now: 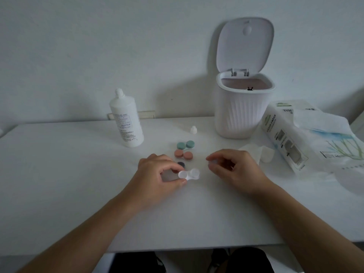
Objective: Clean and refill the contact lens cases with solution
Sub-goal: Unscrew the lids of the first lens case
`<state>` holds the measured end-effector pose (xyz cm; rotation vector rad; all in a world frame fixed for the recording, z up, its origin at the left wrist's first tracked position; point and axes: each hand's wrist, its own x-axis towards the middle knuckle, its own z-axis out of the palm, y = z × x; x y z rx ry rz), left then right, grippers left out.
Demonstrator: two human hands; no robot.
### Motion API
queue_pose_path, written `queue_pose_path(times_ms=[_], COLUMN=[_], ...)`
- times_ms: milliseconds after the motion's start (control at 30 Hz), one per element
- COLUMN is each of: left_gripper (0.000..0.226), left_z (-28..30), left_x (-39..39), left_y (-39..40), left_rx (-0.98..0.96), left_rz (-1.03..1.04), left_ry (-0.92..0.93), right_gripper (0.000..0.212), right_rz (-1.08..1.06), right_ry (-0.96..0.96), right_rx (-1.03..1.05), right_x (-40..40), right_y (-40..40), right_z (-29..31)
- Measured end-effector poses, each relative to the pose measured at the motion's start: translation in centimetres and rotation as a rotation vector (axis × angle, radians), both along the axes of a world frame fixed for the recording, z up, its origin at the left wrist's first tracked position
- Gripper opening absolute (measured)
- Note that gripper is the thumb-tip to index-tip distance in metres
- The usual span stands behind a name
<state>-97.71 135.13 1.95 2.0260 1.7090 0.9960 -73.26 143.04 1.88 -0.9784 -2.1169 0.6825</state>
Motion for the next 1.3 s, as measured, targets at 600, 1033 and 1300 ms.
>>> queue_pose_path(times_ms=[600,1033,1300], left_gripper=[0.010,0.013,0.018], left_z=[6.7,15.1,17.6], left_x=[-0.3,3.0,5.5], left_y=[3.4,11.4,17.4], left_rx=[-0.262,-0.082,-0.093], left_rz=[-0.062,-0.012,-0.022], left_ry=[-0.379,-0.358,-0.331], right_gripper=[0.025,0.019,0.020], right_rz=[-0.574,-0.551,-0.527], right_ry=[-0.315,-0.444,-0.422], right_rx=[0.226,0.094,0.095], right_x=[4.4,5.0,5.2], right_y=[1.9,2.0,2.1], right_z=[0.8,0.0,-0.2])
